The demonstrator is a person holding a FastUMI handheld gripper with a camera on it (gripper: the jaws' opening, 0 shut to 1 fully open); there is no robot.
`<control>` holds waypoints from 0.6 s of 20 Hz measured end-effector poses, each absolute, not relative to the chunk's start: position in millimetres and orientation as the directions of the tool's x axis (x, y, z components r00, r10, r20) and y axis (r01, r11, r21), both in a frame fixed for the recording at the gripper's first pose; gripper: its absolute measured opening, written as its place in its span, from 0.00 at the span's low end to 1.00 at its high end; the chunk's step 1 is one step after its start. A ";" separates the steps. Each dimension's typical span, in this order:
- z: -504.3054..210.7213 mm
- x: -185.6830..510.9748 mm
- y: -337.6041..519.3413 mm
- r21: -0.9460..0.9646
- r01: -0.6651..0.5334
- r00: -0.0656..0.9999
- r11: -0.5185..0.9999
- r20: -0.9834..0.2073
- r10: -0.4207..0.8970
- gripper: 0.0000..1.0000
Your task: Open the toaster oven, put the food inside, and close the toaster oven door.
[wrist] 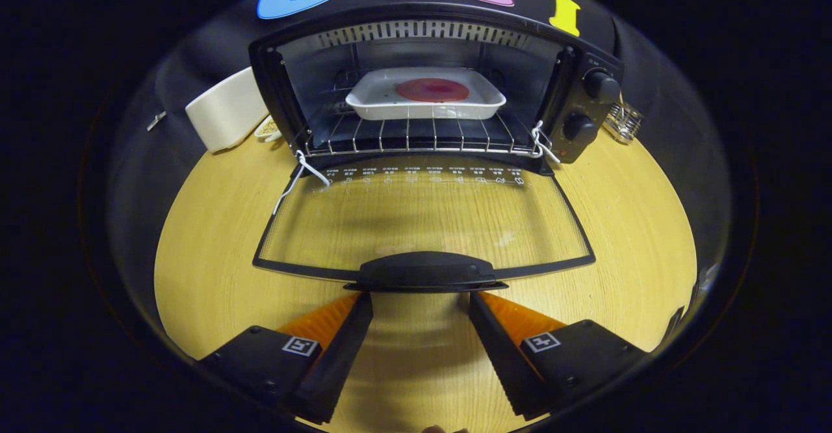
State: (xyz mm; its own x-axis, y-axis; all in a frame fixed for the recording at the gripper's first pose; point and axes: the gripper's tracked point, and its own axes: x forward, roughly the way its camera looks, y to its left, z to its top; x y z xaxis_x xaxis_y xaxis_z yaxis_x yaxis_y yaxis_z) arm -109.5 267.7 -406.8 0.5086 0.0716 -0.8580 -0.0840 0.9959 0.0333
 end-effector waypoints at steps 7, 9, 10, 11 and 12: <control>-385.1 -114.7 265.9 0.030 -0.093 0.565 0.995 -0.821 0.077 0.99; -379.6 -115.3 266.0 0.043 -0.097 0.578 0.994 -0.811 0.091 0.99; -376.0 -115.2 265.8 0.051 -0.097 0.585 0.994 -0.805 0.098 0.99; -371.9 -115.6 265.5 0.058 -0.097 0.596 0.994 -0.796 0.104 0.99; -366.8 -115.1 265.5 0.063 -0.096 0.610 0.993 -0.785 0.109 0.99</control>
State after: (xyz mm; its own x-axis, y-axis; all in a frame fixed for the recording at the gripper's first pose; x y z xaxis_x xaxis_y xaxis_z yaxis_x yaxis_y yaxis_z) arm -115.1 265.5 -366.8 0.6095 0.1090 -0.7853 -0.0962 0.9934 0.0632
